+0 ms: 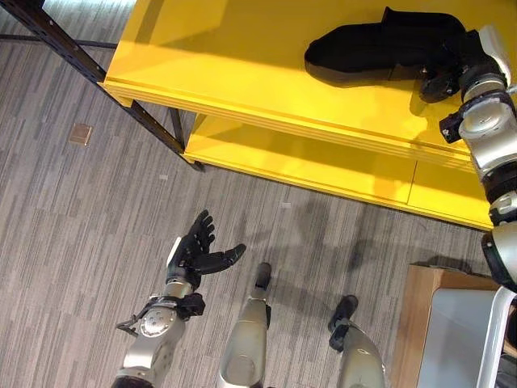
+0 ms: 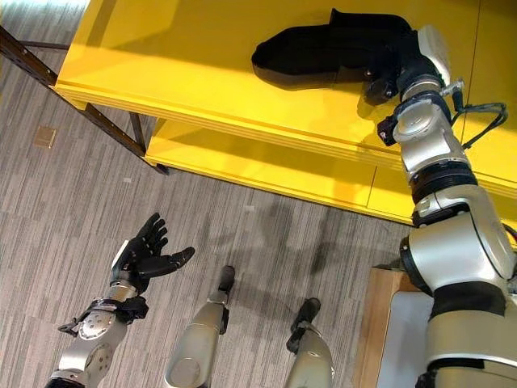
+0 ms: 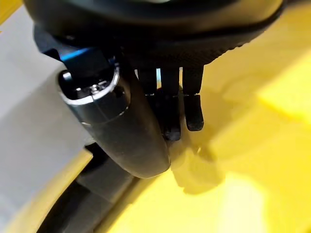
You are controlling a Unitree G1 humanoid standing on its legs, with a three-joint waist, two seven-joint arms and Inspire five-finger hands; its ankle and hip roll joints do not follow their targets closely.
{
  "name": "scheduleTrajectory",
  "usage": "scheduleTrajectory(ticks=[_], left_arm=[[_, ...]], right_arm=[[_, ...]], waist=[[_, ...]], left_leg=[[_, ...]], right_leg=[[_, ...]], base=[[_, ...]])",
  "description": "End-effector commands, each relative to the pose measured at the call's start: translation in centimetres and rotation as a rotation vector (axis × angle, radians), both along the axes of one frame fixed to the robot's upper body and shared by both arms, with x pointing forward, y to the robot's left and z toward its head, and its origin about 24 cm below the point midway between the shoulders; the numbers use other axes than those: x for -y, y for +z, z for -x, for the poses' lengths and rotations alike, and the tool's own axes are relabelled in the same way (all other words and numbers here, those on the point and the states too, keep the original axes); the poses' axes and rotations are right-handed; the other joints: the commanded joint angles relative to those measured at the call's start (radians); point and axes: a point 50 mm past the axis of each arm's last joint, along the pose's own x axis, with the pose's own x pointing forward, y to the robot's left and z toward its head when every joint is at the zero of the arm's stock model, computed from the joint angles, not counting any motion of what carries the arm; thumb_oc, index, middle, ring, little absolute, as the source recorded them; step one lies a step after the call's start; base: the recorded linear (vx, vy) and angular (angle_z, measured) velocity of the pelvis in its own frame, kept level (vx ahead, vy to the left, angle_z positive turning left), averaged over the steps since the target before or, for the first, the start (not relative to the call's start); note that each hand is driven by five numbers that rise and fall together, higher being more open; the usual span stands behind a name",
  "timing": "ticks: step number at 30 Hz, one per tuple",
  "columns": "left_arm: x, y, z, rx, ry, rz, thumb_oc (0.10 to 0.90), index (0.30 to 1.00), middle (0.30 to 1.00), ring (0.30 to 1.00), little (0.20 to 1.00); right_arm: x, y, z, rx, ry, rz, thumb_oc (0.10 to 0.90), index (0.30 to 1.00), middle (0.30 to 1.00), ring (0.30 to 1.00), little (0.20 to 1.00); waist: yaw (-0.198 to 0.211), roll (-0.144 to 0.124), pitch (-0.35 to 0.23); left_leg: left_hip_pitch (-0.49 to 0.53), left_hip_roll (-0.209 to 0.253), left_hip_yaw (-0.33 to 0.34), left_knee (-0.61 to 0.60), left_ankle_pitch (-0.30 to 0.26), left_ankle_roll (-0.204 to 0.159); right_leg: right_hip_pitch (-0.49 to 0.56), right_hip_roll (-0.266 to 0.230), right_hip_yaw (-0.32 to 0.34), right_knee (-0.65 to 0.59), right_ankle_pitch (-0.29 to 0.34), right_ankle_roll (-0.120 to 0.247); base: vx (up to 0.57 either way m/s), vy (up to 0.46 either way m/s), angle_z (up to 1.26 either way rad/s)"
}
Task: Move parts from the plastic box to the shelf.
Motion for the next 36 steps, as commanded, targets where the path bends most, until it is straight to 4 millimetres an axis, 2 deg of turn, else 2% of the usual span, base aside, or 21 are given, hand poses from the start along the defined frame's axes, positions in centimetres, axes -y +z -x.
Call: scheduleTrajectory(ticks=[1, 6, 8, 9, 12, 13, 16, 26, 36], left_arm=[[0.4, 2.6, -0.3, 0.138, -0.047, -0.046, 0.900, 1.000, 1.000, 1.000, 1.000], [0.8, 2.8, -0.6, 0.136, -0.061, -0.066, 0.900, 1.000, 1.000, 1.000, 1.000], [0.9, 2.8, -0.7, 0.138, -0.063, -0.072, 0.900, 1.000, 1.000, 1.000, 1.000], [1.0, 2.8, -0.9, 0.133, -0.065, -0.080, 0.900, 1.000, 1.000, 1.000, 1.000], [1.3, 2.8, -0.9, 0.133, -0.073, -0.085, 0.900, 1.000, 1.000, 1.000, 1.000], [1.4, 2.8, -1.0, 0.131, -0.078, -0.088, 0.900, 1.000, 1.000, 1.000, 1.000], [1.5, 2.8, -1.1, 0.132, -0.080, -0.096, 0.900, 1.000, 1.000, 1.000, 1.000], [2.0, 3.0, -1.4, 0.134, -0.095, -0.115, 0.900, 1.000, 1.000, 1.000, 1.000], [2.0, 2.9, -1.6, 0.121, -0.092, -0.140, 0.900, 1.000, 1.000, 1.000, 1.000]], right_arm=[[-1.5, 3.4, 0.1, 0.191, 0.067, -0.210, 0.400, 0.300, 0.300, 0.300, 0.300], [-3.0, 1.8, -0.8, 0.174, 0.110, -0.416, 0.400, 0.300, 0.300, 0.300, 0.300], [-3.3, 1.3, -0.9, 0.188, 0.116, -0.535, 0.400, 0.300, 0.300, 0.300, 0.300], [-3.7, 0.8, -1.1, 0.202, 0.125, -0.652, 0.400, 0.300, 0.300, 0.300, 0.300], [-4.2, 0.7, -1.3, 0.212, 0.139, -0.714, 0.400, 0.300, 0.300, 0.300, 0.300], [-4.3, 0.4, -1.3, 0.223, 0.139, -0.784, 0.400, 0.300, 0.300, 0.300, 0.300], [-5.1, 0.2, -1.5, 0.236, 0.152, -0.865, 0.400, 0.300, 0.300, 0.300, 0.300], [-5.6, -0.6, -1.6, 0.264, 0.111, -1.043, 0.400, 0.300, 0.300, 0.300, 0.300], [-7.0, -1.2, -1.8, 0.308, 0.087, -1.252, 0.400, 0.300, 0.300, 0.300, 0.300]], waist=[[0.006, 0.006, -0.061], [0.008, 0.012, -0.059], [0.011, 0.013, -0.060], [0.014, 0.015, -0.060], [0.016, 0.017, -0.060], [0.020, 0.020, -0.058], [0.026, 0.027, -0.055], [0.035, 0.034, -0.054], [0.032, 0.029, -0.060]], left_leg=[[0.014, 0.124, 0.008, 0.023, -0.051, -0.066], [0.013, 0.124, 0.005, 0.025, -0.054, -0.067], [0.015, 0.123, 0.004, 0.025, -0.057, -0.068], [0.018, 0.121, 0.003, 0.025, -0.059, -0.068], [0.019, 0.119, 0.001, 0.026, -0.061, -0.067], [0.019, 0.116, -0.001, 0.028, -0.063, -0.067], [0.019, 0.113, -0.004, 0.031, -0.066, -0.067], [0.019, 0.107, -0.010, 0.042, -0.075, -0.063], [0.022, 0.105, -0.016, 0.049, -0.084, -0.063]], right_leg=[[-0.043, -0.061, 0.091, 0.045, -0.025, 0.046], [-0.038, -0.061, 0.087, 0.048, -0.031, 0.047], [-0.036, -0.061, 0.086, 0.049, -0.032, 0.048], [-0.033, -0.062, 0.086, 0.048, -0.033, 0.048], [-0.029, -0.062, 0.084, 0.050, -0.035, 0.048], [-0.026, -0.063, 0.083, 0.052, -0.035, 0.048], [-0.022, -0.066, 0.080, 0.055, -0.036, 0.049], [-0.012, -0.068, 0.081, 0.051, -0.037, 0.052], [0.003, -0.068, 0.081, 0.049, -0.038, 0.053]], base=[[0.01, -0.007, -0.03], [0.00, -0.001, -0.01], [0.00, 0.000, 0.00], [0.00, 0.000, 0.00], [0.00, 0.000, 0.00], [0.00, -0.002, 0.03], [0.00, 0.000, 0.00], [0.00, 0.001, 0.00], [0.00, 0.000, 0.00]])
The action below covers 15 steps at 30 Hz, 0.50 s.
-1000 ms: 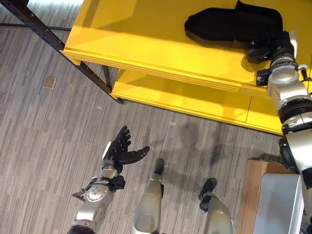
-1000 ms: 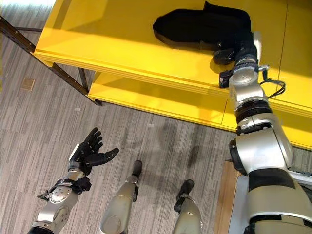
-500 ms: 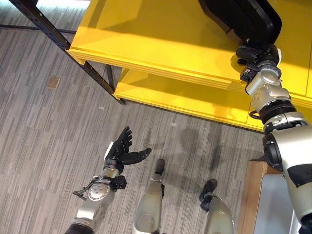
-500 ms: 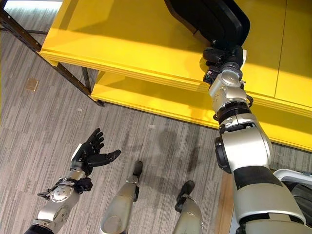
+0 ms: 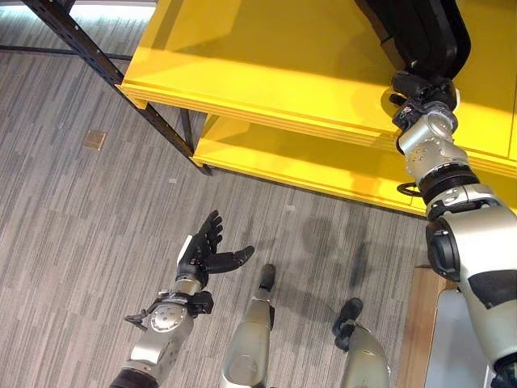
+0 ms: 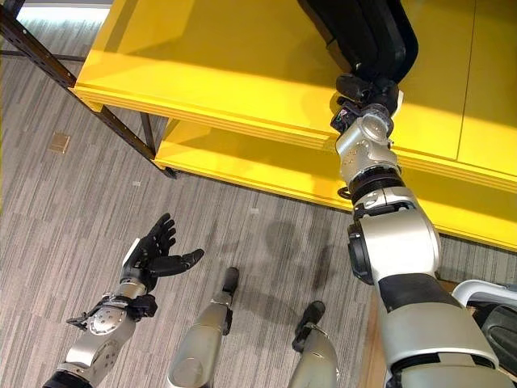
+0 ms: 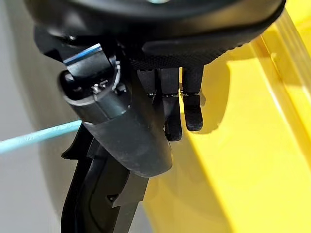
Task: Move parts from the plastic box to the shelf.
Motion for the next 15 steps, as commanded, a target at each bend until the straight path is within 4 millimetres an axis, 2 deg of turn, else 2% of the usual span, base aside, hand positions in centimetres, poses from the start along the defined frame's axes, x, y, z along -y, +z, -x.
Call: scheduleTrajectory(ticks=[1, 12, 15], left_arm=[[0.50, 2.81, -0.87, 0.139, -0.065, -0.081, 0.900, 1.000, 1.000, 1.000, 1.000], [0.49, 2.82, -1.01, 0.136, -0.054, -0.080, 0.900, 1.000, 1.000, 1.000, 1.000], [0.64, 2.77, -1.05, 0.133, -0.060, -0.081, 0.900, 1.000, 1.000, 1.000, 1.000]], right_arm=[[-0.84, 1.62, 0.07, 0.065, -0.023, -0.109, 0.400, 0.300, 0.300, 0.300, 0.300], [-0.38, 1.80, 0.45, 0.083, -0.118, -0.249, 0.400, 0.300, 0.300, 0.300, 0.300], [-0.81, 2.10, 0.46, 0.077, -0.127, -0.229, 0.400, 0.300, 0.300, 0.300, 0.300]], waist=[[0.024, 0.000, -0.052], [0.021, -0.007, -0.061], [0.020, -0.011, -0.068]], left_leg=[[0.024, 0.105, -0.002, 0.046, -0.111, -0.058], [0.034, 0.107, -0.007, 0.046, -0.116, -0.059], [0.038, 0.108, -0.008, 0.046, -0.117, -0.060]], right_leg=[[0.030, -0.060, 0.071, -0.020, -0.028, 0.065], [0.048, -0.061, 0.070, -0.027, -0.027, 0.069], [0.055, -0.061, 0.068, -0.029, -0.028, 0.070]], base=[[0.00, 0.000, 0.00], [0.00, 0.001, 0.01], [0.00, 0.000, 0.00]])
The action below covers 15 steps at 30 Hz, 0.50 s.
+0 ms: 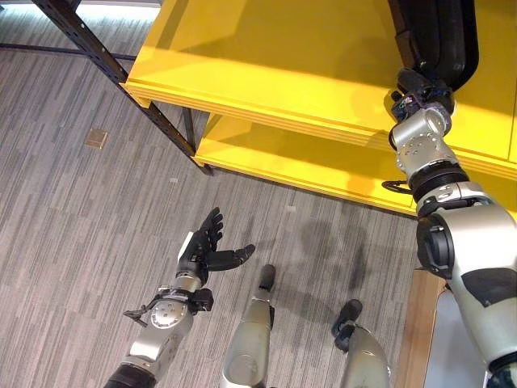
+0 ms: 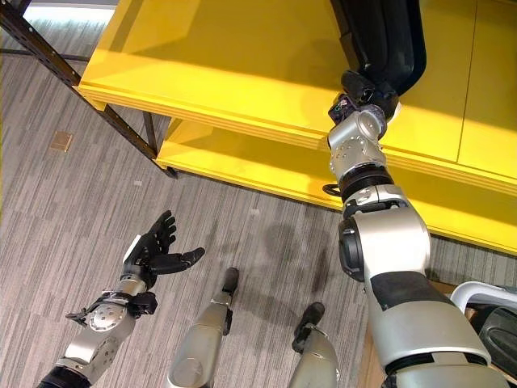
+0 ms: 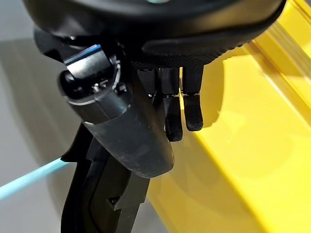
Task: Move parts from the plastic box to the shelf.
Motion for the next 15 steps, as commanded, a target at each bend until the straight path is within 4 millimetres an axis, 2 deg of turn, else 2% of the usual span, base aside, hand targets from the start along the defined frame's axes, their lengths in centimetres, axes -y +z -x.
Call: scheduleTrajectory(ticks=[1, 8, 15], left_arm=[[0.68, 2.42, -0.70, 0.127, -0.049, -0.044, 0.900, 1.000, 1.000, 1.000, 1.000], [0.80, 2.59, -0.92, 0.134, -0.043, -0.039, 0.900, 1.000, 1.000, 1.000, 1.000], [0.49, 2.65, -1.00, 0.132, -0.043, -0.054, 0.900, 1.000, 1.000, 1.000, 1.000]], right_arm=[[-0.37, 1.86, 0.25, 0.075, -0.037, -0.047, 0.400, 0.300, 0.300, 0.300, 0.300], [-0.51, 2.27, 0.41, 0.061, -0.076, -0.060, 0.400, 0.300, 0.300, 0.300, 0.300], [-0.52, 2.64, 0.52, 0.078, -0.094, -0.148, 0.400, 0.300, 0.300, 0.300, 0.300]], waist=[[0.018, -0.013, -0.070], [0.014, -0.024, -0.078], [0.007, -0.035, -0.093]], left_leg=[[0.039, 0.109, 0.004, 0.042, -0.122, -0.059], [0.046, 0.108, 0.002, 0.042, -0.124, -0.061], [0.055, 0.108, 0.004, 0.037, -0.119, -0.060]], right_leg=[[0.050, -0.061, 0.077, -0.033, -0.028, 0.072], [0.064, -0.064, 0.073, -0.040, -0.025, 0.073], [0.073, -0.065, 0.078, -0.049, -0.016, 0.073]], base=[[0.00, 0.000, 0.00], [0.00, 0.000, 0.00], [0.00, 0.000, 0.00]])
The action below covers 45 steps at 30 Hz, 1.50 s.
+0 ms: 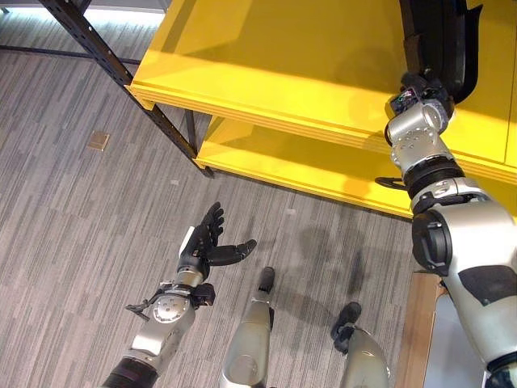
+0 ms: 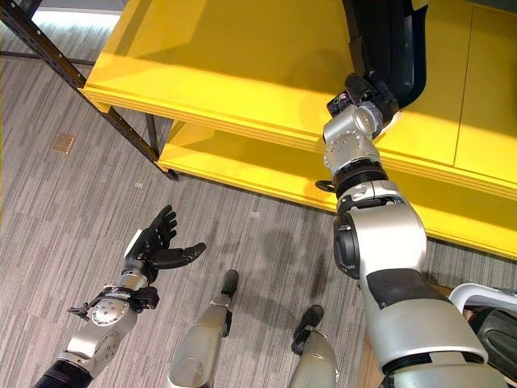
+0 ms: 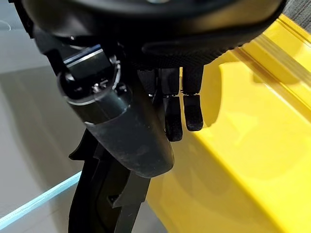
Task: Move parts from the plastic box to the shelf.
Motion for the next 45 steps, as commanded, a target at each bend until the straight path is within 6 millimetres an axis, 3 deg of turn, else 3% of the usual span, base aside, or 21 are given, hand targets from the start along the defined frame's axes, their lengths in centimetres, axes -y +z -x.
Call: scheduleTrajectory(ticks=[1, 31, 41, 42, 43, 44, 45], left_arm=[[0.0, 2.0, -0.3, 0.109, -0.039, -0.051, 0.900, 1.000, 1.000, 1.000, 1.000], [-0.6, 1.3, -0.2, 0.075, 0.012, -0.040, 0.900, 1.000, 1.000, 1.000, 1.000], [-0.6, 1.1, -0.1, 0.071, 0.015, -0.024, 0.900, 1.000, 1.000, 1.000, 1.000], [-0.5, 1.2, -0.1, 0.072, 0.013, -0.024, 0.900, 1.000, 1.000, 1.000, 1.000], [-0.5, 1.2, -0.1, 0.072, 0.013, -0.024, 0.900, 1.000, 1.000, 1.000, 1.000], [-0.6, 1.1, -0.1, 0.069, 0.017, -0.018, 0.900, 1.000, 1.000, 1.000, 1.000], [-0.6, 1.1, -0.1, 0.069, 0.017, -0.017, 0.900, 1.000, 1.000, 1.000, 1.000]], right_arm=[[0.0, 2.6, 0.4, 0.119, -0.036, -0.059, 0.400, 0.300, 0.300, 0.300, 0.300], [1.2, 3.3, 1.2, 0.186, -0.163, -0.298, 0.400, 0.300, 0.300, 0.300, 0.300], [2.3, 2.5, 1.3, 0.174, -0.199, -0.362, 0.400, 0.300, 0.300, 0.300, 0.300], [2.2, 2.7, 1.4, 0.186, -0.195, -0.361, 0.641, 0.638, 0.638, 0.638, 0.638], [2.2, 2.7, 1.4, 0.186, -0.195, -0.361, 0.714, 0.739, 0.739, 0.739, 0.739], [2.2, 3.0, 1.4, 0.200, -0.189, -0.354, 0.900, 1.000, 1.000, 1.000, 1.000], [2.2, 3.0, 1.4, 0.200, -0.189, -0.353, 0.900, 1.000, 1.000, 1.000, 1.000]], waist=[[0.008, -0.036, -0.094], [-0.026, -0.049, -0.119], [-0.028, -0.048, -0.116], [-0.027, -0.048, -0.116], [-0.027, -0.047, -0.116], [-0.026, -0.046, -0.116], [-0.026, -0.046, -0.117]], left_leg=[[0.040, 0.108, 0.011, 0.036, -0.117, -0.066], [0.043, 0.104, 0.022, 0.055, -0.136, -0.067], [0.039, 0.107, 0.024, 0.060, -0.138, -0.066], [0.038, 0.107, 0.024, 0.060, -0.138, -0.067], [0.038, 0.107, 0.024, 0.060, -0.138, -0.067], [0.038, 0.107, 0.023, 0.059, -0.138, -0.067], [0.038, 0.107, 0.023, 0.059, -0.138, -0.067]], right_leg=[[0.052, -0.065, 0.085, -0.049, -0.015, 0.073], [0.067, -0.071, 0.096, -0.053, -0.015, 0.079], [0.061, -0.070, 0.099, -0.050, -0.014, 0.078], [0.063, -0.070, 0.098, -0.051, -0.014, 0.079], [0.063, -0.070, 0.098, -0.051, -0.014, 0.079], [0.063, -0.070, 0.098, -0.050, -0.015, 0.079], [0.062, -0.070, 0.098, -0.050, -0.015, 0.079]], base=[[0.00, 0.000, 0.00], [0.00, 0.000, 0.00], [0.00, 0.000, 0.00], [0.00, 0.000, 0.00], [0.00, 0.000, 0.00], [0.00, 0.000, 0.00], [0.00, 0.000, 0.00]])
